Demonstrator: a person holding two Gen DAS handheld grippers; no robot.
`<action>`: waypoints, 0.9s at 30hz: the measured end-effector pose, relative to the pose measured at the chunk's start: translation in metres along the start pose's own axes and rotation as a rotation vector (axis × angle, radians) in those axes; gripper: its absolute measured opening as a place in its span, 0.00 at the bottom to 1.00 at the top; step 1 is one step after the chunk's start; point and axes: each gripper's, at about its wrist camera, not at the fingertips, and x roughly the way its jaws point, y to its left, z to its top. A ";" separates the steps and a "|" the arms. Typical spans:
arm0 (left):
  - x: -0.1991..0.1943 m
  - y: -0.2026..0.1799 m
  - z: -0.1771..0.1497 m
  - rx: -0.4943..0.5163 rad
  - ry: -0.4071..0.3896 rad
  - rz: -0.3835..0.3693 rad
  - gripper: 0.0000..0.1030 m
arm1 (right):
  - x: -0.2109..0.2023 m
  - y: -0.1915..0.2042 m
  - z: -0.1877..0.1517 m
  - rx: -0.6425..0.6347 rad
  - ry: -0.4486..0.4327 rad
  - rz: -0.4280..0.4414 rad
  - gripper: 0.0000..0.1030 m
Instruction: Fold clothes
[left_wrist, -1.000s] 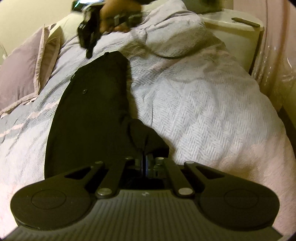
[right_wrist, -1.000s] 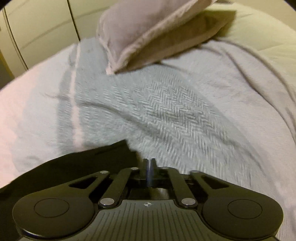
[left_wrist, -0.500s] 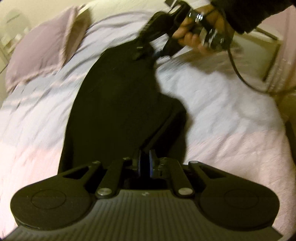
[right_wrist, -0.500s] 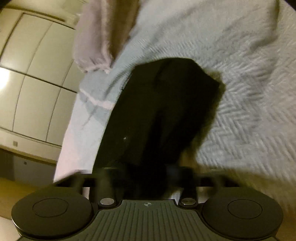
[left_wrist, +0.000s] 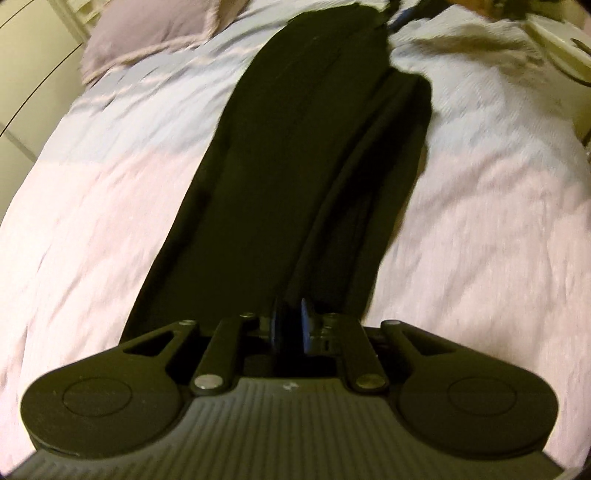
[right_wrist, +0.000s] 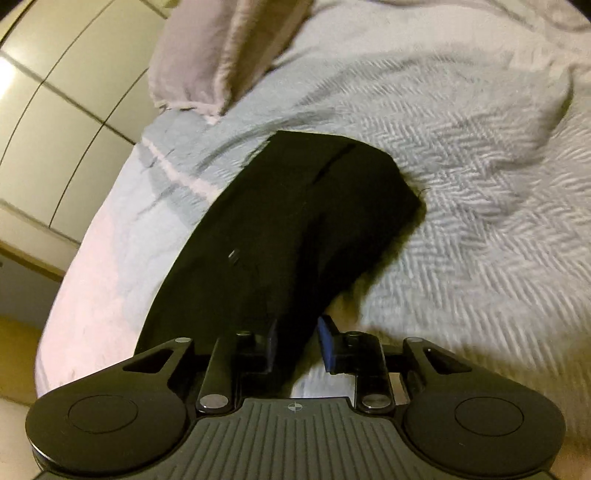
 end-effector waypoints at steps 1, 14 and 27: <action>-0.004 0.001 -0.008 -0.009 0.009 0.010 0.11 | -0.006 0.007 -0.009 -0.018 0.000 -0.005 0.29; -0.045 0.027 -0.135 -0.030 0.104 0.135 0.27 | 0.010 0.221 -0.216 -1.025 0.152 0.169 0.45; -0.120 0.119 -0.308 -0.265 0.191 0.301 0.29 | 0.096 0.278 -0.319 -1.121 0.451 0.053 0.45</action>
